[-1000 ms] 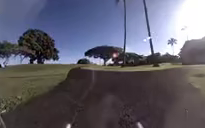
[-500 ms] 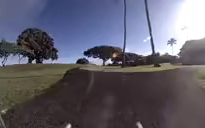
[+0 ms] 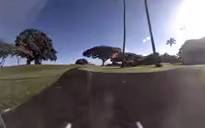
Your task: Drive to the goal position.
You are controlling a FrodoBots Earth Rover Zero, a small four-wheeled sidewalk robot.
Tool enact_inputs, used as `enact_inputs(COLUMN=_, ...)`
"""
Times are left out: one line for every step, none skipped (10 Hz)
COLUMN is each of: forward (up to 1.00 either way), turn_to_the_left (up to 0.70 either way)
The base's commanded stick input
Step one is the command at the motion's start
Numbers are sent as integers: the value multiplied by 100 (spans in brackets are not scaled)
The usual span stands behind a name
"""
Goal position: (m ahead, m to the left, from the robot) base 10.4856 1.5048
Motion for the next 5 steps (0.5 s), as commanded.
enact_inputs(forward=70, turn_to_the_left=0)
enact_inputs(forward=70, turn_to_the_left=2)
enact_inputs(forward=70, turn_to_the_left=9)
enact_inputs(forward=70, turn_to_the_left=14)
enact_inputs(forward=70, turn_to_the_left=14)
